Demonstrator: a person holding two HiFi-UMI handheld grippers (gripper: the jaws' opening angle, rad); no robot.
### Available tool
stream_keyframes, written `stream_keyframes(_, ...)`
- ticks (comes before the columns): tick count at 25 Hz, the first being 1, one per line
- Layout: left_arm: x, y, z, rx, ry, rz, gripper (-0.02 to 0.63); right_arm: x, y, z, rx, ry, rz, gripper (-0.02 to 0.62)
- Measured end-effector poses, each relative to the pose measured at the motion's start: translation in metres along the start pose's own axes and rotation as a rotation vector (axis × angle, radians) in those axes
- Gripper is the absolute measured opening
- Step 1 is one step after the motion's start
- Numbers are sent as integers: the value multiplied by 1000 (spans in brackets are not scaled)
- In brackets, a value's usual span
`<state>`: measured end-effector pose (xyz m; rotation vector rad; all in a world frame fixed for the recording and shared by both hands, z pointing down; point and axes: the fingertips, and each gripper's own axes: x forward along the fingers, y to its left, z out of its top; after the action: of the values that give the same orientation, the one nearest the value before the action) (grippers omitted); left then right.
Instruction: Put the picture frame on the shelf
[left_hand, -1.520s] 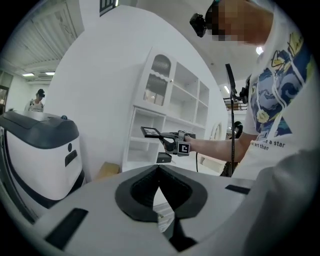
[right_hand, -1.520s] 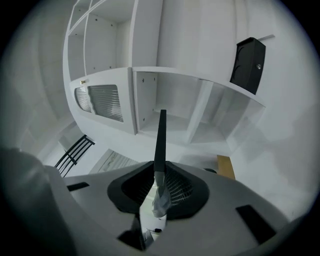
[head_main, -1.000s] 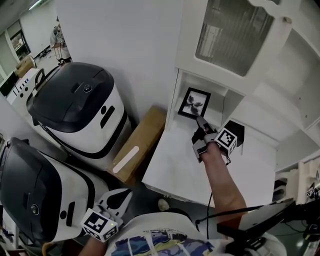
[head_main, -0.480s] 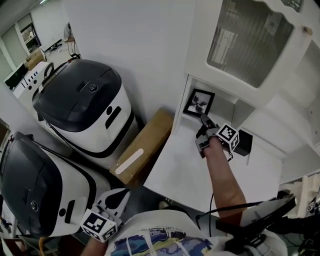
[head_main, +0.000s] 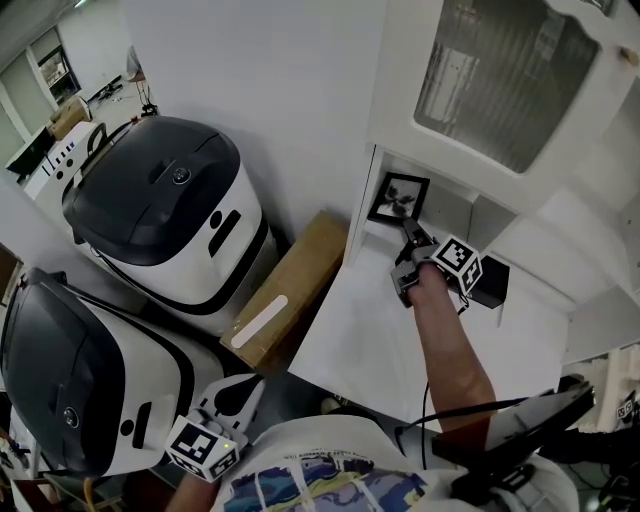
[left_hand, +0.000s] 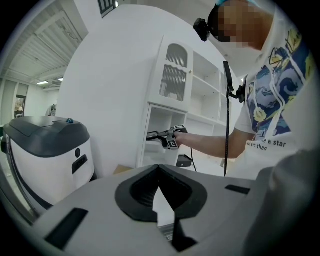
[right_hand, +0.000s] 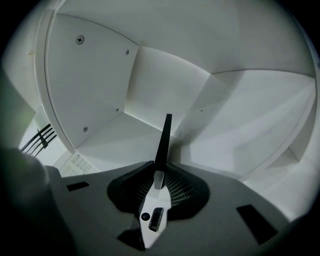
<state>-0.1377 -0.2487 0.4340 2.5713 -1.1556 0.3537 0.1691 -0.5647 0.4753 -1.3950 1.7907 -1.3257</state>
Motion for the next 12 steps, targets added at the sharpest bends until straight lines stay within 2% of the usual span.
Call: stream_keyframes(12,4,4,-2,-8,11,-22,12,2,1,-2,-252,55,-120,127)
